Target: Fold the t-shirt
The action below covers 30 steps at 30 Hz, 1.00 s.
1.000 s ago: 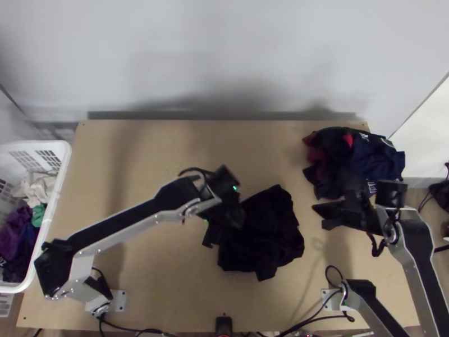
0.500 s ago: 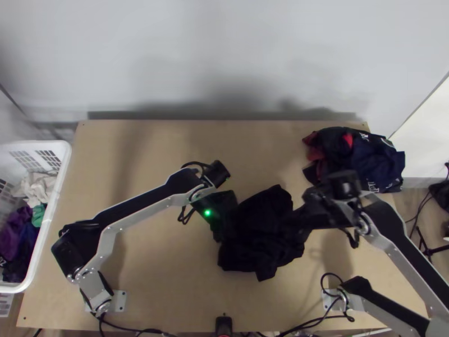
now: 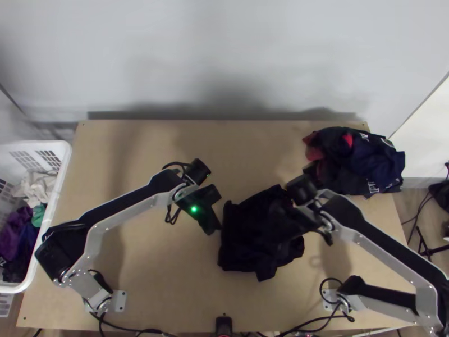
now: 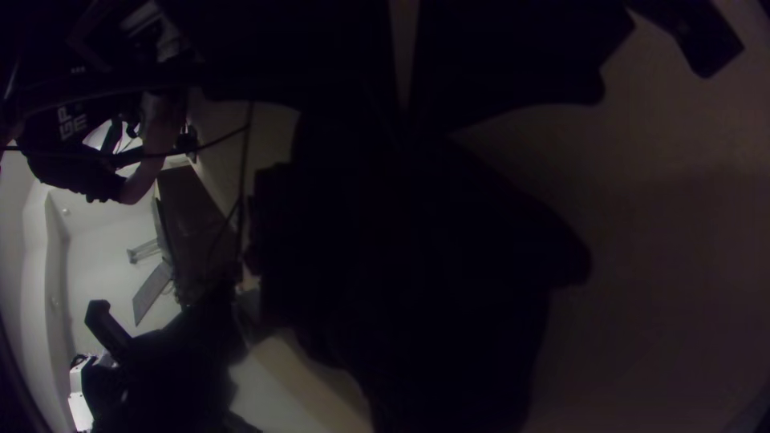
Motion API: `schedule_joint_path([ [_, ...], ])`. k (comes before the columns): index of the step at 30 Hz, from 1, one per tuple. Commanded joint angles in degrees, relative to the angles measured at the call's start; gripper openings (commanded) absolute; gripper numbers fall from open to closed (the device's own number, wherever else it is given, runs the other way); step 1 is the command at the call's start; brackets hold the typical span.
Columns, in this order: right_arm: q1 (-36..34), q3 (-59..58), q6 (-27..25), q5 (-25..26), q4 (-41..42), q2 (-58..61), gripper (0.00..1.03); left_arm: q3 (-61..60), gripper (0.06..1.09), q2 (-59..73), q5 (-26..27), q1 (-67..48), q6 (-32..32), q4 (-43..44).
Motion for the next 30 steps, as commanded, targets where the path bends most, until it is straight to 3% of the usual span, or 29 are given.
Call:
schedule_joint_path([
  [1, 5.47, 1.84, -2.08, -0.48, 0.07, 5.66, 0.03, -1.98, 0.20, -0.29, 0.14, 0.28, -4.41, 4.42],
  [9, 7.49, 2.45, -3.66, -0.48, 0.07, 9.27, 0.03, -1.28, 0.20, 1.91, 0.67, -1.56, -7.84, 7.67],
  [21, 10.74, 2.80, -4.80, 0.66, 1.91, 14.19, 0.03, -0.66, 0.20, 7.36, -5.92, -4.64, -8.01, 11.80],
  [26, 11.01, 1.75, -4.36, 5.76, 6.22, 16.48, 0.03, -0.93, 0.20, 7.71, -7.77, -4.46, -7.05, 11.98],
  [30, 10.65, -0.27, -4.36, 13.58, 10.35, 18.67, 0.03, -1.45, 0.20, 7.71, -7.86, -4.29, -6.69, 12.59],
])
